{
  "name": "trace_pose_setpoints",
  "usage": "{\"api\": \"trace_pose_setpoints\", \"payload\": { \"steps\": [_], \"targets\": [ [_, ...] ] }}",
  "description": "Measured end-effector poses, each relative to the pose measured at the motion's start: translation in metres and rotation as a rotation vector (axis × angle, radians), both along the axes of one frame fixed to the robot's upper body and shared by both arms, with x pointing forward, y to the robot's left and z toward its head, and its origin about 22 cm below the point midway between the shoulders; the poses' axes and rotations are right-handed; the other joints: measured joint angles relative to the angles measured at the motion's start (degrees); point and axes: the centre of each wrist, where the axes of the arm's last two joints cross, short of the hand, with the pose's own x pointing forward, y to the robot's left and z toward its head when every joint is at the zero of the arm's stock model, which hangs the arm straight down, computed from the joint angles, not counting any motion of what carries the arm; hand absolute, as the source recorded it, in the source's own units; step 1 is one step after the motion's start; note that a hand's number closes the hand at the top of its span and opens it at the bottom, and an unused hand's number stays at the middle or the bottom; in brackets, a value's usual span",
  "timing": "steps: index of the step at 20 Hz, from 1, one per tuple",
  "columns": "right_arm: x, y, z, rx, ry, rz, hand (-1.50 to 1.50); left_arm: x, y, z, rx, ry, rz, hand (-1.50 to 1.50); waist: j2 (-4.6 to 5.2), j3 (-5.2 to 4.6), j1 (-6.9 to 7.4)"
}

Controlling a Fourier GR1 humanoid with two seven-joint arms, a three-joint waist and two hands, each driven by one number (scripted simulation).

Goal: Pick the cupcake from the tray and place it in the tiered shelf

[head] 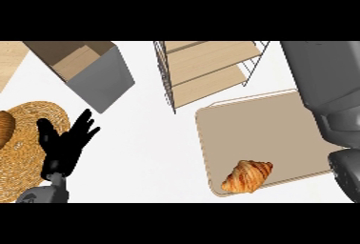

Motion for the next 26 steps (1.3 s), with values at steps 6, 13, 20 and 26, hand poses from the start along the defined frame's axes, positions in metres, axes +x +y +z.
{"api": "trace_pose_setpoints", "payload": {
  "steps": [6,13,20,26],
  "targets": [
    [0.008,-0.004,-0.007,0.005,-0.004,0.033,1.5,-0.001,0.0,0.002,0.005,0.01,0.009,0.0,-0.12,-0.05,-0.28],
    [0.01,-0.001,0.002,0.053,0.009,0.003,-1.5,-0.006,0.0,0.002,0.0,0.007,0.002,0.0,-0.15,-0.1,-0.29],
    [0.014,-0.009,0.011,0.306,0.072,-0.033,-1.5,-0.004,0.002,0.002,0.002,0.01,0.007,0.0,-0.09,-0.08,-0.31],
    [0.015,-0.02,0.015,0.536,0.129,-0.018,-1.5,-0.001,0.003,0.001,0.009,0.011,0.011,0.0,-0.15,-0.04,-0.53]
  ]
}}
